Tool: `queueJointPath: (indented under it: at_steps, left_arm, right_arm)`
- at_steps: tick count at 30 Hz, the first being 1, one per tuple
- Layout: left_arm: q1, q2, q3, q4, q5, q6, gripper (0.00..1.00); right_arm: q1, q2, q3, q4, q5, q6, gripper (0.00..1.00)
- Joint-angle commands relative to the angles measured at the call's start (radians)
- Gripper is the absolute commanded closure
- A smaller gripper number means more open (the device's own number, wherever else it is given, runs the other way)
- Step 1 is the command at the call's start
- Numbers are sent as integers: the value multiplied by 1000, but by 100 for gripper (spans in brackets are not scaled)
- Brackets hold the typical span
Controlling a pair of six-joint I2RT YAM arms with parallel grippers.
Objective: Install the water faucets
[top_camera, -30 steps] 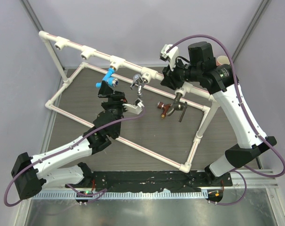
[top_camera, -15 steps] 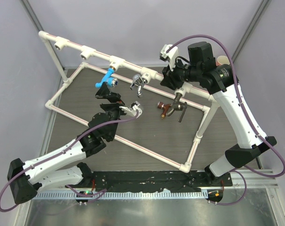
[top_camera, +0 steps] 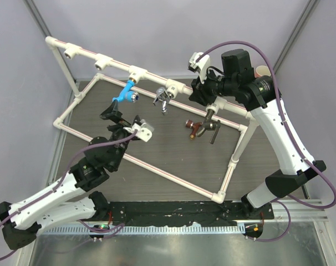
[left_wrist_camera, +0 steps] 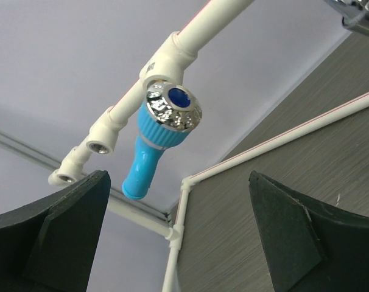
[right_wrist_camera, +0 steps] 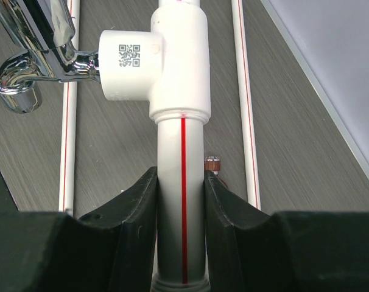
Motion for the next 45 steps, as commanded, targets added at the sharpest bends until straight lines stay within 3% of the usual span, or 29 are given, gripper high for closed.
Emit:
queueJointPath:
  at_steps: [1,5,7,12,15,19,28,31,35,38,45]
  left_arm:
    - [12,-53,112,-151,36,-283,0]
    - [49,-99,181,-217,15,-657,0]
    - [53,-128,215,-240,-31,-774,0]
    - [56,-165,275,-320,-224,-1232,0]
    - [56,-183,304,-397,-304,-1394,0]
    - [56,-225,279,-365,-294,-1631,1]
    - [88,-85,295,-299,-200,-1747,2]
    - [194,-39,305,-329,-18,-1900,2]
    - [435,-19,244,-324,194,-2101,5]
    - [477,-31,174,-218,223,-2193,7]
    - [503,19,163,-186,276,-2261,6]
  right_arm:
    - [2,-18,-13,22,-17,60,99]
    - [2,-18,-14,22,-14,60,99]
    - [1,-17,-14,22,-12,62,99]
    - [2,-17,-14,23,-12,60,99]
    - [4,-17,-16,25,-12,59,99]
    - [2,-14,-16,25,-15,59,99]
    - [2,-17,-20,25,-18,56,99]
    - [2,-15,-22,29,-22,54,99]
    - [2,-18,-26,29,-17,53,99]
    - [2,-23,-30,29,-14,48,99]
    - [1,-24,-33,31,-8,48,99]
